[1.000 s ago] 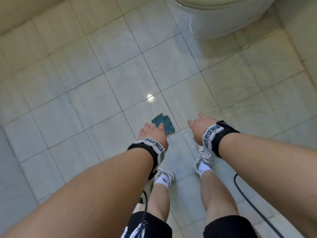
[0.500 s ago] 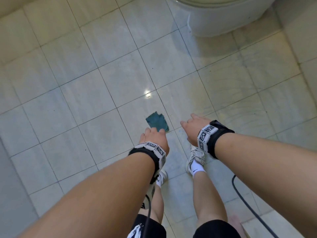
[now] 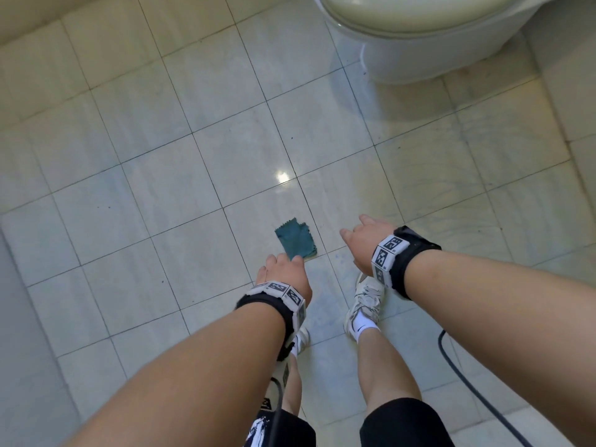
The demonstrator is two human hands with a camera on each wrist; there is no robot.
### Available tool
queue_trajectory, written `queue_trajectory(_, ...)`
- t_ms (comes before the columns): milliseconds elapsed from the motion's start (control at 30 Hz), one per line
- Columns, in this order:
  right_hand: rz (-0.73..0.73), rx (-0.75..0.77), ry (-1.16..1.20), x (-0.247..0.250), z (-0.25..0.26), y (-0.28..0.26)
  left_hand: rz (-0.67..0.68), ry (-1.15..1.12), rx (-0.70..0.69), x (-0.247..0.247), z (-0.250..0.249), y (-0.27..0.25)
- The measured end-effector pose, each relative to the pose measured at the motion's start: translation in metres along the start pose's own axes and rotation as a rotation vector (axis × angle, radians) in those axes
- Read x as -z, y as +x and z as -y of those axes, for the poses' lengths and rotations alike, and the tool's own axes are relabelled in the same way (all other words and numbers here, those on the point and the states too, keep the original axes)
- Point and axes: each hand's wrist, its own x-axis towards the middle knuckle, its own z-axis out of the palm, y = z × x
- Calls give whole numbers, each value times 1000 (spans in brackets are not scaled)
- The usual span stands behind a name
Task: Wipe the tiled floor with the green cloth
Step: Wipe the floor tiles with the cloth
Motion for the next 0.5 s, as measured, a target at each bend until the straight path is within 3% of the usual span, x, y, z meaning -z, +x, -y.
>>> queue_trajectory(267,13,53,-164,65,18,14,10,-187,50,8,41,-2)
queue_trajectory(500,29,203,-385,142,80,40,-135,-337,123,29,128,12)
